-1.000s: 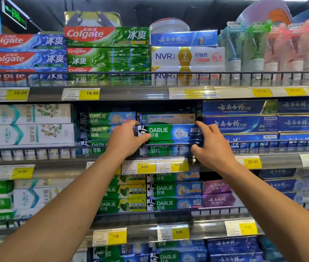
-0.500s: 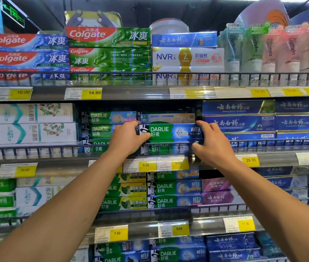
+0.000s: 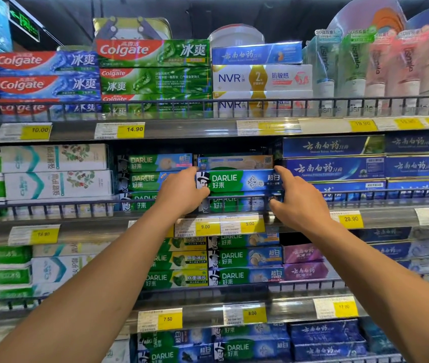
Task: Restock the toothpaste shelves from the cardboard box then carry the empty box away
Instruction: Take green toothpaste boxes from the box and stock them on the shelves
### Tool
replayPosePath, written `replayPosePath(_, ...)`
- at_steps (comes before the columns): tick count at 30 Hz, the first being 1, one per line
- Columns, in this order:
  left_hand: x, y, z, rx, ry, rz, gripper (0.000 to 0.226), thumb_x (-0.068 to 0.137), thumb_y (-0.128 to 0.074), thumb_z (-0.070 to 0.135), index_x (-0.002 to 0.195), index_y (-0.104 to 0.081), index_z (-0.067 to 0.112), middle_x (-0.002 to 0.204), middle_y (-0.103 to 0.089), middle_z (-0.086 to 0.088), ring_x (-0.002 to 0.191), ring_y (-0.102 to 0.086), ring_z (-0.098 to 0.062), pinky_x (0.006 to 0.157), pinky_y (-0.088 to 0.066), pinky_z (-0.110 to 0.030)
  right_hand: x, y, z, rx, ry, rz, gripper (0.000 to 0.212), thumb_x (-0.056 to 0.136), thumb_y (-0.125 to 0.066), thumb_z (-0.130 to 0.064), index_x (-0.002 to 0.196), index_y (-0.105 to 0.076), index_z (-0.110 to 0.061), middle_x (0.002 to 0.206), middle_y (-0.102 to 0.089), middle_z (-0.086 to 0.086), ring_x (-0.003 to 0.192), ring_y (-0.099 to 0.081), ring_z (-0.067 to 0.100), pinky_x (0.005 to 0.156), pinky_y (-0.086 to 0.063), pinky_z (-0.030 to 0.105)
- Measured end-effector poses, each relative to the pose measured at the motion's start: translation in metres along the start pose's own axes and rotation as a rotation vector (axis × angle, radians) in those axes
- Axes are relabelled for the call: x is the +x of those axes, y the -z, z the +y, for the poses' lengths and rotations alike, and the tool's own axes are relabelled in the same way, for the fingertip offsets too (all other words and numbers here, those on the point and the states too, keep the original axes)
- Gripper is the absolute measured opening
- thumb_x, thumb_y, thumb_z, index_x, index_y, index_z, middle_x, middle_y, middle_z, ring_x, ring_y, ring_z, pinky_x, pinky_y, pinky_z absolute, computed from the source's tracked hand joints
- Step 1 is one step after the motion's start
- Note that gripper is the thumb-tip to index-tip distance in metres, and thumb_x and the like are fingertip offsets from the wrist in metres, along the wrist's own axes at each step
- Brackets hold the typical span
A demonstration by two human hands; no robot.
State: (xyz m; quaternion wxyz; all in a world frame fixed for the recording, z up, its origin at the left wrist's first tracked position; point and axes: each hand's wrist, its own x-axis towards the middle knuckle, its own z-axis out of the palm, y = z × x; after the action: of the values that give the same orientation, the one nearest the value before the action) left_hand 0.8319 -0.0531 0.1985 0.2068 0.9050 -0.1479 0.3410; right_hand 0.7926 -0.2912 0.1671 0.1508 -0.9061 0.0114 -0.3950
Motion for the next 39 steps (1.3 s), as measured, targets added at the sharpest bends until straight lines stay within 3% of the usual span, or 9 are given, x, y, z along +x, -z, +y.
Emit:
replayPosePath(3, 0.000, 0.003, 0.001, -0.021, 0.024, -0.011, 0.064, 0.092, -0.061, 0.035, 0.149, -0.034, 0.021, 0.134, -0.058, -0.010, 0.113, -0.057, -0.031, 0.086, -0.047, -0.038, 0.001, 0.000, 0.002, 0.008, 0.012, 0.006, 0.078, 0.087, -0.060, -0.033, 0.152, -0.018, -0.030, 0.119, -0.058, 0.007, 0.106, -0.056, 0.031, 0.082, -0.049, 0.042)
replayPosePath(7, -0.003, 0.004, 0.003, -0.040, 0.042, 0.032, 0.059, 0.093, -0.060, 0.035, 0.147, -0.039, 0.021, 0.116, -0.066, -0.010, 0.099, -0.060, -0.028, 0.080, -0.047, -0.036, 0.002, 0.000, 0.006, 0.036, 0.022, 0.007, 0.078, 0.087, -0.060, -0.035, 0.153, -0.017, -0.031, 0.115, -0.057, 0.006, 0.103, -0.056, 0.030, 0.080, -0.050, 0.042)
replayPosePath(13, -0.003, 0.002, 0.005, -0.048, 0.050, 0.070, 0.057, 0.092, -0.062, 0.035, 0.145, -0.044, 0.021, 0.133, -0.060, -0.010, 0.103, -0.061, -0.030, 0.083, -0.048, -0.036, 0.002, -0.001, 0.009, 0.008, 0.022, -0.010, 0.081, 0.089, -0.059, -0.037, 0.154, -0.011, -0.032, 0.122, -0.053, 0.007, 0.108, -0.054, 0.029, 0.081, -0.048, 0.041)
replayPosePath(16, 0.000, -0.001, 0.002, -0.065, 0.058, 0.076, 0.054, 0.092, -0.062, 0.036, 0.143, -0.047, 0.024, 0.105, -0.070, -0.008, 0.090, -0.061, -0.027, 0.078, -0.047, -0.035, 0.003, -0.003, 0.009, 0.014, 0.019, -0.012, 0.081, 0.090, -0.060, -0.037, 0.154, -0.011, -0.033, 0.128, -0.050, 0.007, 0.114, -0.052, 0.030, 0.086, -0.048, 0.043)
replayPosePath(21, 0.002, -0.005, -0.002, -0.099, 0.060, 0.101, 0.052, 0.092, -0.062, 0.035, 0.141, -0.048, 0.026, 0.072, -0.059, 0.002, 0.076, -0.054, -0.022, 0.067, -0.043, -0.031, 0.004, 0.000, 0.009, 0.009, 0.013, -0.018, 0.080, 0.089, -0.060, -0.036, 0.154, -0.013, -0.033, 0.137, -0.044, 0.007, 0.118, -0.049, 0.032, 0.091, -0.049, 0.046)
replayPosePath(29, 0.004, -0.008, -0.003, -0.176, 0.049, 0.127, 0.049, 0.090, -0.064, 0.034, 0.137, -0.053, 0.026, 0.087, -0.068, -0.003, 0.077, -0.053, -0.018, 0.069, -0.042, -0.028, 0.003, 0.004, 0.009, 0.019, 0.004, -0.023, 0.078, 0.087, -0.059, -0.036, 0.153, -0.017, -0.031, 0.145, -0.038, 0.006, 0.122, -0.049, 0.032, 0.094, -0.049, 0.047)
replayPosePath(35, 0.006, -0.007, -0.005, -0.188, 0.038, 0.101, 0.047, 0.088, -0.066, 0.033, 0.134, -0.055, 0.028, 0.074, -0.059, 0.007, 0.073, -0.056, -0.017, 0.056, -0.037, -0.027, 0.002, 0.004, 0.006, 0.020, -0.014, -0.040, 0.078, 0.087, -0.058, -0.034, 0.153, -0.017, -0.031, 0.146, -0.038, 0.006, 0.122, -0.049, 0.033, 0.092, -0.048, 0.046)
replayPosePath(39, 0.005, -0.004, -0.005, -0.193, 0.036, 0.085, 0.047, 0.088, -0.067, 0.033, 0.133, -0.056, 0.027, 0.073, -0.060, 0.007, 0.072, -0.057, -0.016, 0.057, -0.038, -0.027, 0.002, 0.006, 0.004, 0.028, -0.032, -0.051, 0.078, 0.087, -0.059, -0.032, 0.152, -0.017, -0.030, 0.146, -0.039, 0.008, 0.121, -0.049, 0.034, 0.093, -0.048, 0.047)
